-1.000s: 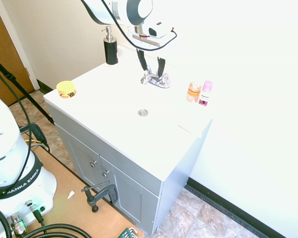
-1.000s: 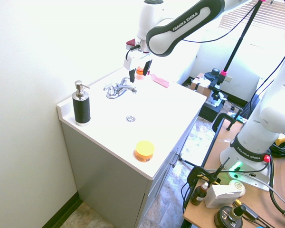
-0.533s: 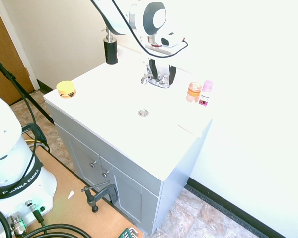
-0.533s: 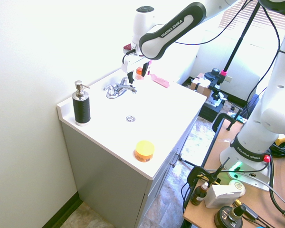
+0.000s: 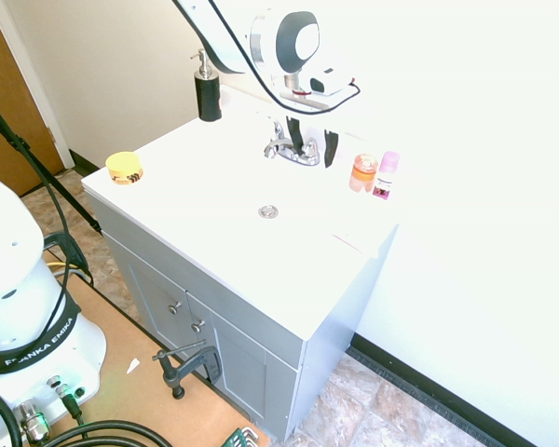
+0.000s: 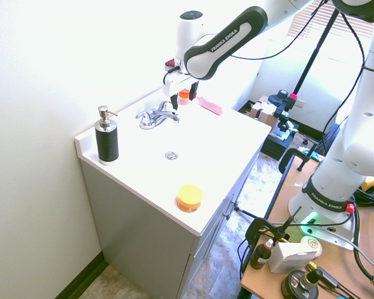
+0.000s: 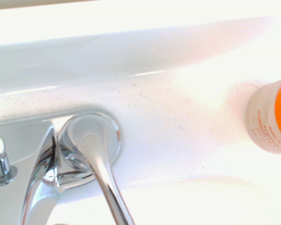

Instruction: Turn off the cold water

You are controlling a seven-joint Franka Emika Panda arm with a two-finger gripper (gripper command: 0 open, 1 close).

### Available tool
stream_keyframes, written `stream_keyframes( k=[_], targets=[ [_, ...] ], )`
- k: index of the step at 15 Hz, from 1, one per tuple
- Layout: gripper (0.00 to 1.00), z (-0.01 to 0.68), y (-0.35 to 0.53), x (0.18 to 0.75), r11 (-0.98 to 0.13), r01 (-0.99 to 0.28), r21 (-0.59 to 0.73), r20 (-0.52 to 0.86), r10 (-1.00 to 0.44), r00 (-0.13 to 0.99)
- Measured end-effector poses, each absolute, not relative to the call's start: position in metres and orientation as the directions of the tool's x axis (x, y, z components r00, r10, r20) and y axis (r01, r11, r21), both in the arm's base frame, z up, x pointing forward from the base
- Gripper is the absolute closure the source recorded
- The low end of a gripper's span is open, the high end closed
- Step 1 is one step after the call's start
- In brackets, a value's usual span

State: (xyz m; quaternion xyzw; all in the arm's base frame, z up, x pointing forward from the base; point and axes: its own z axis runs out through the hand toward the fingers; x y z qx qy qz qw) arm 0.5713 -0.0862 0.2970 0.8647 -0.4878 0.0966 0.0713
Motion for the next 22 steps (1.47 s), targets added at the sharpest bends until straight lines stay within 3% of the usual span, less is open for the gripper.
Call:
stream_keyframes(
  k=[12, 22],
  targets=[
    [0.0, 0.285, -0.113, 0.606, -0.464, -0.885, 0.025, 0.34, -0.829, 0.444],
    [0.0, 0.331, -0.062, 0.58, -0.499, -0.864, -0.063, 0.147, -0.861, 0.487]
  ],
)
